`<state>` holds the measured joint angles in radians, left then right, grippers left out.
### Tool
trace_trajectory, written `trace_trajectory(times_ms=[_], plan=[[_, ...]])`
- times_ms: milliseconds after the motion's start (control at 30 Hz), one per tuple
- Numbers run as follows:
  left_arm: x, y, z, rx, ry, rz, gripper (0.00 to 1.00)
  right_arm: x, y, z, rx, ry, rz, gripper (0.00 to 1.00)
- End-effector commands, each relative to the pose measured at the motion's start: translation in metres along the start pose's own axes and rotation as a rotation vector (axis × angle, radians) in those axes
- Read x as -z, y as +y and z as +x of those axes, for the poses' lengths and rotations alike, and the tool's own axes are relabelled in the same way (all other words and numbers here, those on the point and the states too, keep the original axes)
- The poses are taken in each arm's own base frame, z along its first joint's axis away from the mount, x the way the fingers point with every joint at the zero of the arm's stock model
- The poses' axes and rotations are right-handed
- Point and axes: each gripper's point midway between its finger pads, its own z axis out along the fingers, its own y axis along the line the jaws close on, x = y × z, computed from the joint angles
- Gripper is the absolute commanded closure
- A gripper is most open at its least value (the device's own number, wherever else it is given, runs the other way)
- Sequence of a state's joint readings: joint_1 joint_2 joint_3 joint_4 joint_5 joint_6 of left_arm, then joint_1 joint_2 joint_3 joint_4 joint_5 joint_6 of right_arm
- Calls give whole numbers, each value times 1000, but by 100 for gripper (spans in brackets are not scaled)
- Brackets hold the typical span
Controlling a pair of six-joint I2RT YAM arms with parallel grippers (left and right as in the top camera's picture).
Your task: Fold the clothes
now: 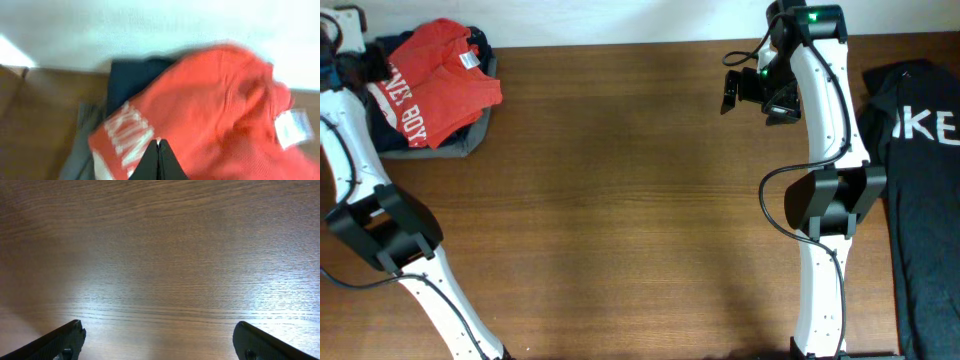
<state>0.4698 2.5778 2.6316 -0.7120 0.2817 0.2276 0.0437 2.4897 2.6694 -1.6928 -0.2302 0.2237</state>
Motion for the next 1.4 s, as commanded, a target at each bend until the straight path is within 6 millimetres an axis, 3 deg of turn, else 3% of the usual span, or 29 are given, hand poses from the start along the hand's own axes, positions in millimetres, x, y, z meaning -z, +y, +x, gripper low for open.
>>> trace_trajectory(times_ms=[0,100,400,500,633,733,800,933,1033,1167,1267,1367], plan=[[-22,1,-2,71,-56,4,99,15,10,3,27,-30,-21,1],[-39,-2,8,65,-56,10,99,15,10,3,27,-30,-21,1],[-101,16,86,118,59,-86,99,15,10,3,27,-30,-21,1],[-107,18,91,216,47,-93,99,15,10,3,27,-30,-21,1],[-95,17,60,286,-28,-88,99,15,10,3,27,-30,-21,1],[-74,11,18,261,-106,-85,99,15,10,3,27,-30,-21,1],[-50,1,-21,241,-182,-75,99,15,10,3,28,-30,-21,1],[-29,-30,-59,207,-245,-40,99,15,10,3,28,-30,-20,1],[-31,-57,-69,183,-266,-9,99,15,9,2,28,-31,-15,1],[-46,-81,-67,161,-279,-8,99,15,8,2,28,-33,-9,1],[-65,-98,-59,148,-287,2,99,15,8,2,28,-33,-9,1],[-89,-110,-37,144,-260,15,99,15,8,2,28,-33,-5,1]])
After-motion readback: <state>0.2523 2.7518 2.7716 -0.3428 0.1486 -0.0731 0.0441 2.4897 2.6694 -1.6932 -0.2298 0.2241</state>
